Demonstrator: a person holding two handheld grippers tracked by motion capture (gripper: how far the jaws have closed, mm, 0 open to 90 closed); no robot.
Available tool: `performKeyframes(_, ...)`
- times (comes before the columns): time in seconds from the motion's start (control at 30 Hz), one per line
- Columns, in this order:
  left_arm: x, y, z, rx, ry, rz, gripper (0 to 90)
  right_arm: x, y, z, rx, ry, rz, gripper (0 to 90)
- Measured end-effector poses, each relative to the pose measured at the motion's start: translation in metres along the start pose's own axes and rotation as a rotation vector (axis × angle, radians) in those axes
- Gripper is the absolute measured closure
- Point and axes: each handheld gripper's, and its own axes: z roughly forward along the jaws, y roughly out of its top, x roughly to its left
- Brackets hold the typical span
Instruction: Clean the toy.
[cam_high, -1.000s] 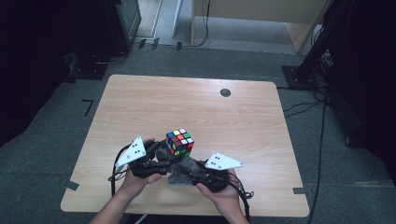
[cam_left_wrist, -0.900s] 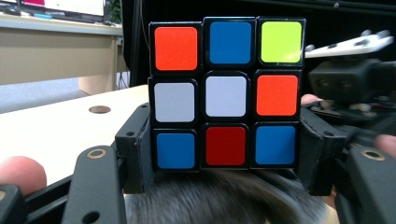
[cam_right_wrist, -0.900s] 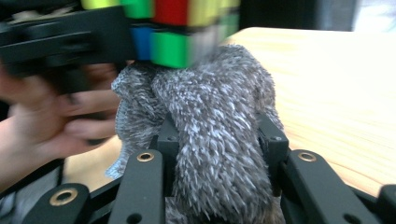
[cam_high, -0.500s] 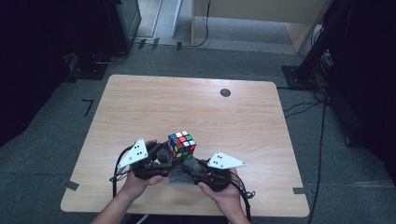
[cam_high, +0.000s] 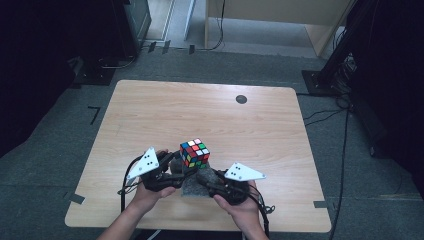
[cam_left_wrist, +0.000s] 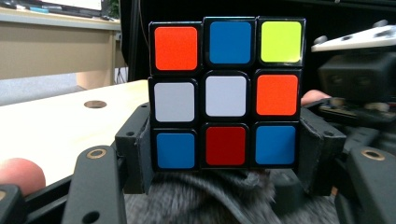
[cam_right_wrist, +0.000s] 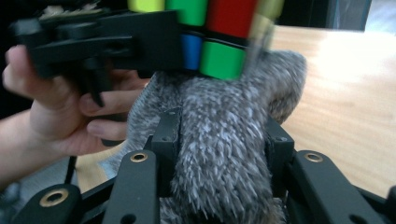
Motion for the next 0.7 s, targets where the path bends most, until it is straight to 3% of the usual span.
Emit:
performKeyframes(0.07, -0.001, 0.002, -0.001, -0.007, 0.003, -0.001, 34.5, -0.001, 0.001, -0.002, -0.011, -0.021, -0.002, 60.3)
performKeyframes(0.17, -0.004, 0.004, -0.004, -0.013, -0.005, 0.005, 34.5, -0.015, 0.000, -0.011, -0.064, -0.098, 0.084, 61.1)
performKeyframes(0.27, -0.009, 0.006, -0.004, -0.016, -0.018, 0.026, 34.5, -0.020, -0.001, -0.015, -0.078, -0.106, 0.126, 61.3)
performKeyframes(0.33, -0.010, 0.006, -0.003, -0.013, -0.018, 0.035, 34.5, -0.018, -0.001, -0.014, -0.071, -0.082, 0.113, 61.2)
performKeyframes(0.37, -0.011, 0.005, 0.000, -0.002, -0.012, 0.035, 34.5, -0.008, 0.000, -0.005, -0.030, -0.010, 0.068, 60.8)
performKeyframes(0.43, -0.010, 0.003, 0.001, 0.012, -0.013, 0.039, 34.5, 0.003, -0.001, 0.006, 0.040, 0.058, 0.019, 60.6)
performKeyframes(0.47, -0.010, 0.003, 0.001, 0.012, -0.013, 0.039, 34.5, 0.003, -0.001, 0.006, 0.040, 0.058, 0.019, 60.6)
performKeyframes(0.5, -0.009, 0.001, 0.001, 0.024, -0.005, 0.051, 34.5, 0.009, -0.002, 0.009, 0.050, 0.049, -0.027, 60.6)
performKeyframes(0.53, -0.009, 0.001, 0.001, 0.024, -0.005, 0.051, 34.5, 0.009, -0.002, 0.009, 0.050, 0.049, -0.027, 60.6)
performKeyframes(0.63, -0.005, 0.004, -0.002, -0.005, -0.007, 0.016, 34.5, -0.008, 0.003, -0.006, -0.018, -0.034, 0.029, 60.8)
performKeyframes(0.7, -0.004, 0.005, -0.003, -0.005, 0.002, 0.023, 34.5, -0.019, 0.002, -0.014, -0.059, -0.102, 0.075, 60.9)
